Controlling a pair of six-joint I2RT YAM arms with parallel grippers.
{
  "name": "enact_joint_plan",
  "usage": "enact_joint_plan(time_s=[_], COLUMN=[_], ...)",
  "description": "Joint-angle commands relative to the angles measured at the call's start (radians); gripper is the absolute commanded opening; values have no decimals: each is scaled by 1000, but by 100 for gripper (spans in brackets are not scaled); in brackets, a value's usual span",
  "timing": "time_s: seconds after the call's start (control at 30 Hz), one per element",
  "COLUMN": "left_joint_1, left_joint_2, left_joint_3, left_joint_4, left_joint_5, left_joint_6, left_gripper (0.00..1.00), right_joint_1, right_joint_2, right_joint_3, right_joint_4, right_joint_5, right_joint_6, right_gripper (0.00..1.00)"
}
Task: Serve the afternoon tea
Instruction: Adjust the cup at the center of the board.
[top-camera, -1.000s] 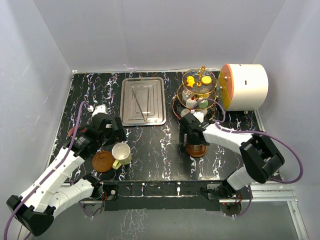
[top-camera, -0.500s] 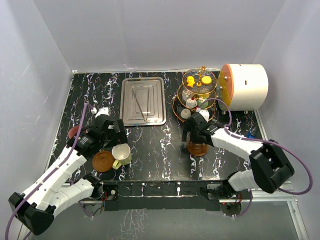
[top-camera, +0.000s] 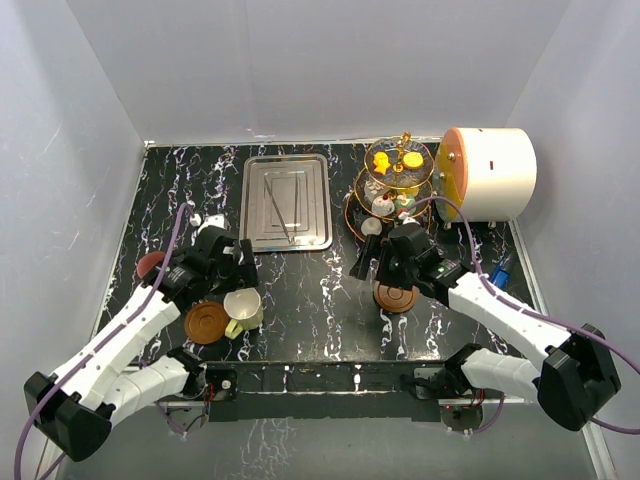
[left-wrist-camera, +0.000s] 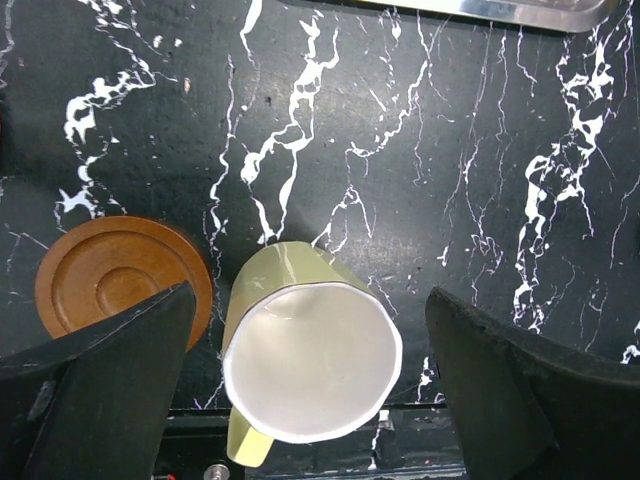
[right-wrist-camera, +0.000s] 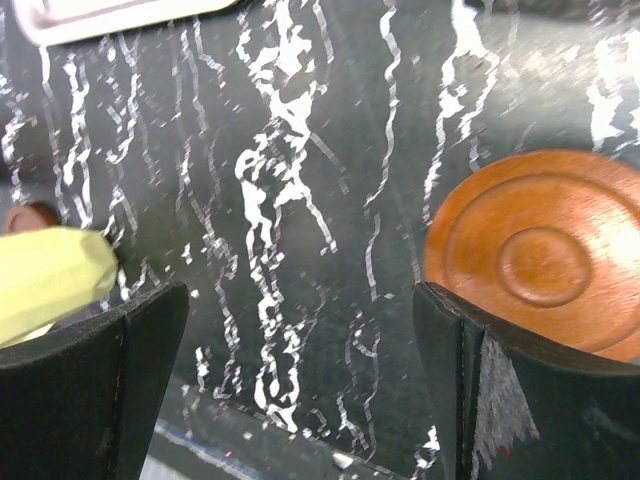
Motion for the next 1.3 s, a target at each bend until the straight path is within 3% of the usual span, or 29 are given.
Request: enact_joint_plan(time_s=[0.0, 0.1, 0.23, 0.5, 0.77, 0.93, 1.27], left_joint_1=[4, 4, 4, 3, 4, 4, 3], left_joint_2=[31, 29, -13, -54, -121, -149, -227], left_joint_3=[19, -6, -18, -25, -74, -125, -243], left_joint_4=[27, 12, -55, -168, -154, -60, 76], left_joint_5=[97, 169, 133, 81, 163, 315, 423], left_joint_6=[5, -44, -99, -202, -273, -305, -448], left_gripper=[99, 99, 99, 99, 99, 99, 99], right_joint_1=[51, 112, 238, 627, 848, 912, 913], right_joint_2=[-54, -55, -29, 140, 353, 404, 412], right_joint_3=[-26, -21, -8, 128, 224, 244, 200], right_joint_4=[61, 60, 96, 189, 387, 400, 457], right_joint_5=[-102, -81, -20, 370, 597, 760, 792], right_joint_6=[91, 111, 169, 250, 224, 268, 279], right_gripper=[93, 92, 92, 92, 91, 90, 87])
